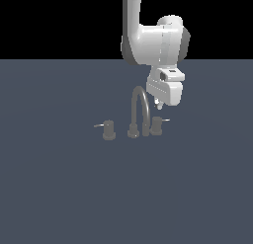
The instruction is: Turn on the faucet by rotating a designated handle.
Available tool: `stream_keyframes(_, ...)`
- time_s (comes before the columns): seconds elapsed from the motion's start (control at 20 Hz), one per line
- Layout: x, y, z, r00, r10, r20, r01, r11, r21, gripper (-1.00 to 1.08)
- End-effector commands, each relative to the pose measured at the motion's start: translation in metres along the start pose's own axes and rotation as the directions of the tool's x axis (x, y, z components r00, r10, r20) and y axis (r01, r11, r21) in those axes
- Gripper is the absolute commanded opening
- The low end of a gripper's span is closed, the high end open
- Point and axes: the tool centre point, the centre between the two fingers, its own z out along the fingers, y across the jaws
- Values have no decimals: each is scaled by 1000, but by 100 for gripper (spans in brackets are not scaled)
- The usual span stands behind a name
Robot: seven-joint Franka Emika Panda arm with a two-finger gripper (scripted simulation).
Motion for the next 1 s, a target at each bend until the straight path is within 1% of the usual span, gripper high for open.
stream_keyframes(0.0,6,0,17,999,38,-4,-38,999,-1,-100)
stream_keyframes(0.3,14,1,41,996,90,-9,-90,996,-4,-100)
stream_keyframes(0.7,16,2,46,995,99,-9,-99,995,-5,-100)
stream_keyframes(0.95,23,19,46,995,99,-9,-99,995,-5,-100)
